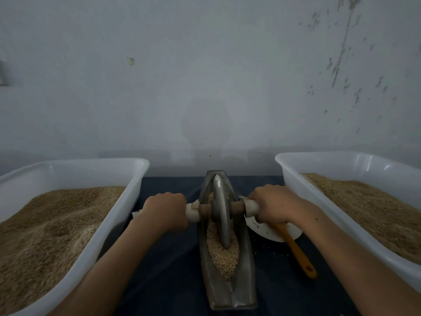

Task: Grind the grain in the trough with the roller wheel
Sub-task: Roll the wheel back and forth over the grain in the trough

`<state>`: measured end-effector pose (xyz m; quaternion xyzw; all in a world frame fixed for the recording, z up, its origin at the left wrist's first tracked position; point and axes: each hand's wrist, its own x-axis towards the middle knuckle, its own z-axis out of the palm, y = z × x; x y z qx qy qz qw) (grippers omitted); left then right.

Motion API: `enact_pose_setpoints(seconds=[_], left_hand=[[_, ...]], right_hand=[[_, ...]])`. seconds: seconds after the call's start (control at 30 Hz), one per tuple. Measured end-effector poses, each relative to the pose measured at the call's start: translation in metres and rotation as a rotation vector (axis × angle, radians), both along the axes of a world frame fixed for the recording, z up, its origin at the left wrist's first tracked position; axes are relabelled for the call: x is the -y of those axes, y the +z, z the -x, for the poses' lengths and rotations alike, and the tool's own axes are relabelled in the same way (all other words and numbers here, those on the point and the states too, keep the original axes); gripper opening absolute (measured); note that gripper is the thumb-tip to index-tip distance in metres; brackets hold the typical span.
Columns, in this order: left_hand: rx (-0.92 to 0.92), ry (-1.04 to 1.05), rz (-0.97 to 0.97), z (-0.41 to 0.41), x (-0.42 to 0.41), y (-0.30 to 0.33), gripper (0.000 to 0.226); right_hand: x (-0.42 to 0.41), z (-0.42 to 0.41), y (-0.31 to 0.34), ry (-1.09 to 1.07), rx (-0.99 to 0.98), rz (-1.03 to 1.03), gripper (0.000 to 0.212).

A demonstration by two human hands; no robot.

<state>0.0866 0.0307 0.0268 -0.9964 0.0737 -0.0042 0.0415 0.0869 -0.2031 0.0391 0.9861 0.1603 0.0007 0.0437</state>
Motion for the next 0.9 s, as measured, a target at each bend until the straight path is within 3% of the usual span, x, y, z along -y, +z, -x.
enact_pose_setpoints(seconds=[0.3,0.4,0.63,0.77,0.9], left_hand=[[0.134,0.015,0.106,-0.004,-0.003,-0.011,0.014],[0.09,-0.005,0.086,-0.004,-0.004,-0.01,0.013],[-0.024,-0.049,0.009,-0.002,-0.004,-0.001,0.025],[0.027,-0.029,0.006,0.0,-0.002,-0.001,0.025],[0.198,-0.017,0.055,0.002,0.001,-0.007,0.013]], right_hand=[[-0.005,-0.011,-0.022,0.009,0.429,-0.044,0.014],[-0.003,-0.01,-0.017,0.016,0.348,-0.029,0.013],[0.003,-0.003,0.0,-0.009,-0.08,-0.008,0.024],[0.004,-0.005,-0.006,0.007,-0.011,-0.029,0.016],[0.003,-0.012,-0.02,0.016,0.286,-0.075,0.016]])
